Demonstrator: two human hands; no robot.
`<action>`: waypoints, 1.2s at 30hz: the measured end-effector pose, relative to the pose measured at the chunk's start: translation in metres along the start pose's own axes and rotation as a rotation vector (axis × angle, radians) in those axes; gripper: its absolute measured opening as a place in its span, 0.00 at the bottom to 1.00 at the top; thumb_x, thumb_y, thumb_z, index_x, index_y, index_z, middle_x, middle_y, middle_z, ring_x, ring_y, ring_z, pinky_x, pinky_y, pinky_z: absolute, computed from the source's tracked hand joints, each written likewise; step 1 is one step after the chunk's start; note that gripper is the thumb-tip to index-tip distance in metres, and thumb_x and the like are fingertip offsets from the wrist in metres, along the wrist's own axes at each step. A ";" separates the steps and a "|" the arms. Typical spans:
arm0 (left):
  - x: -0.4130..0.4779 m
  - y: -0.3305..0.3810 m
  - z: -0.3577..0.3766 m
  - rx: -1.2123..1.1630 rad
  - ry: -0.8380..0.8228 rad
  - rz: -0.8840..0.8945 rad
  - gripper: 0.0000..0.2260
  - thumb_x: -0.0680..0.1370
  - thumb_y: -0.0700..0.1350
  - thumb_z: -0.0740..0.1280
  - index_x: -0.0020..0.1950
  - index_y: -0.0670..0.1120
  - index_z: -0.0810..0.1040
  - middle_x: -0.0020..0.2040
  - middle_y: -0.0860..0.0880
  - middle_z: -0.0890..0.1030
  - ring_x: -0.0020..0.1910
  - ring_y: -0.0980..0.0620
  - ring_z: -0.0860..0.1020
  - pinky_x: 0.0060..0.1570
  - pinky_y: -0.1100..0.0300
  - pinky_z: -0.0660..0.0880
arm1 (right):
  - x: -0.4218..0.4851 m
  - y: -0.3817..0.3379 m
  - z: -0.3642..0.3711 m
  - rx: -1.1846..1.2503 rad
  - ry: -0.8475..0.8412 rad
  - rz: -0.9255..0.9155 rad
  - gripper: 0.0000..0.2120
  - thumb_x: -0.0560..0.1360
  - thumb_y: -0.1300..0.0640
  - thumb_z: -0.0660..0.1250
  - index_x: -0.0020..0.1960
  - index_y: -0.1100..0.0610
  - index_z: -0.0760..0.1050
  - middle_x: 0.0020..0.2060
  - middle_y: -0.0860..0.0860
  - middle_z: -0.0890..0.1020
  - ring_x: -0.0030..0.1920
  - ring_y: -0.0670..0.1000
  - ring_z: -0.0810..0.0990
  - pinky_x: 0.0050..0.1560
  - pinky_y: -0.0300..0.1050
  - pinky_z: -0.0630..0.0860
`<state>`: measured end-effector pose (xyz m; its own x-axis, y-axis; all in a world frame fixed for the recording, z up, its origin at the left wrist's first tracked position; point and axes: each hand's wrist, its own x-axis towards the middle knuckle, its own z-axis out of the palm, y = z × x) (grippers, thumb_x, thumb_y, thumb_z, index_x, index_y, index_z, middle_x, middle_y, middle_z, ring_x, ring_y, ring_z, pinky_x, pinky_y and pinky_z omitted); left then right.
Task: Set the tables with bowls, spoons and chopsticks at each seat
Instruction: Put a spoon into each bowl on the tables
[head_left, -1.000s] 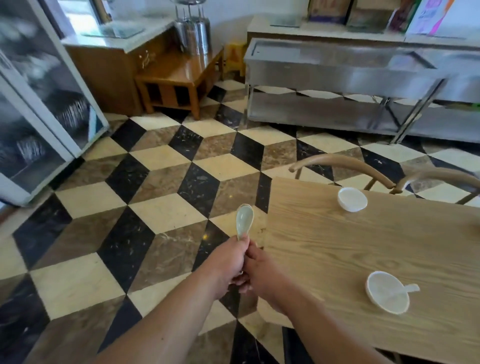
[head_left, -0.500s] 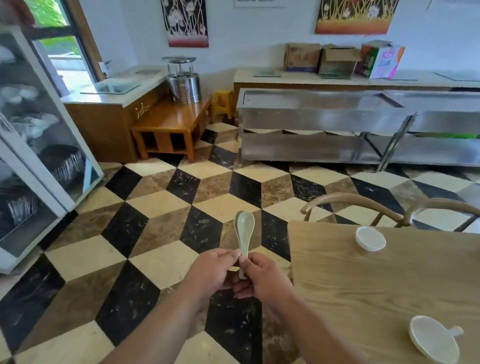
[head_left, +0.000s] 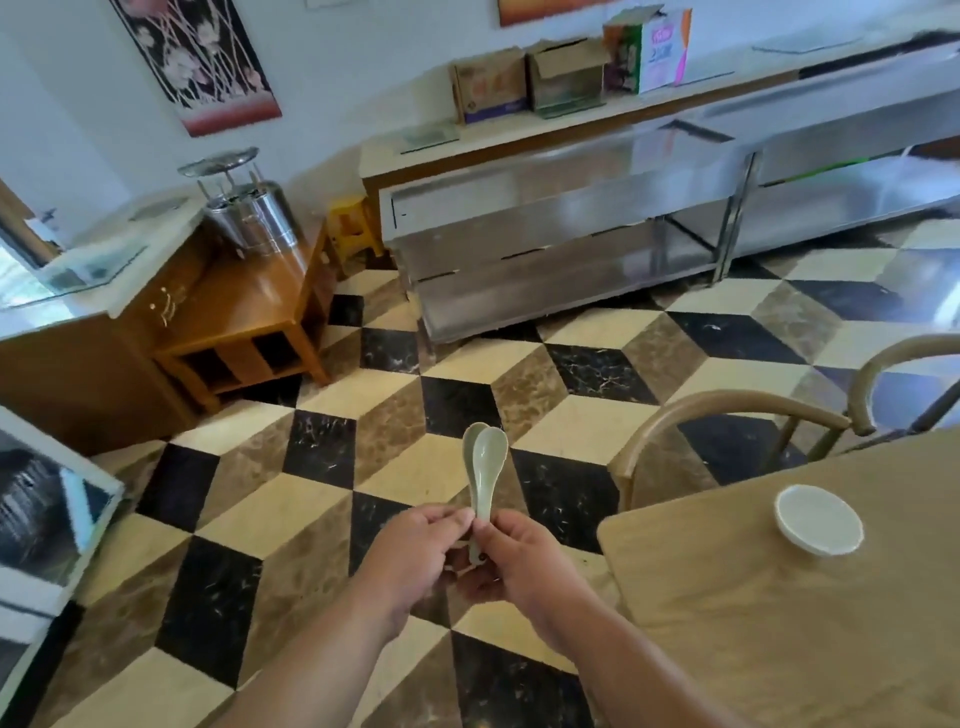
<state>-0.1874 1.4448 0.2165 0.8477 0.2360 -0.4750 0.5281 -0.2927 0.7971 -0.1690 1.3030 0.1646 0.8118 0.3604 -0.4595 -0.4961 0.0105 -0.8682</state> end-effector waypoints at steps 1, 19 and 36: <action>0.020 0.014 -0.006 0.018 -0.010 0.012 0.11 0.86 0.52 0.66 0.56 0.55 0.89 0.48 0.54 0.90 0.51 0.51 0.88 0.57 0.51 0.84 | 0.017 -0.014 0.000 0.015 0.023 -0.004 0.11 0.86 0.49 0.65 0.56 0.52 0.85 0.49 0.56 0.90 0.53 0.61 0.89 0.57 0.61 0.86; 0.300 0.214 -0.043 0.153 -0.613 0.317 0.10 0.85 0.53 0.68 0.56 0.51 0.88 0.47 0.53 0.90 0.50 0.49 0.87 0.50 0.54 0.85 | 0.213 -0.189 -0.013 0.207 0.615 -0.222 0.11 0.86 0.49 0.64 0.59 0.53 0.83 0.50 0.60 0.88 0.43 0.56 0.86 0.53 0.60 0.85; 0.465 0.338 0.154 0.492 -0.991 0.449 0.08 0.85 0.49 0.69 0.56 0.51 0.88 0.46 0.49 0.90 0.48 0.49 0.88 0.44 0.57 0.83 | 0.334 -0.214 -0.179 0.616 1.051 -0.374 0.11 0.87 0.51 0.62 0.60 0.56 0.81 0.40 0.57 0.86 0.38 0.53 0.84 0.44 0.51 0.85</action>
<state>0.3927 1.3127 0.2080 0.5159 -0.7329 -0.4436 -0.0463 -0.5409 0.8398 0.2629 1.2542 0.1632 0.6449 -0.6643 -0.3778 -0.0164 0.4822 -0.8759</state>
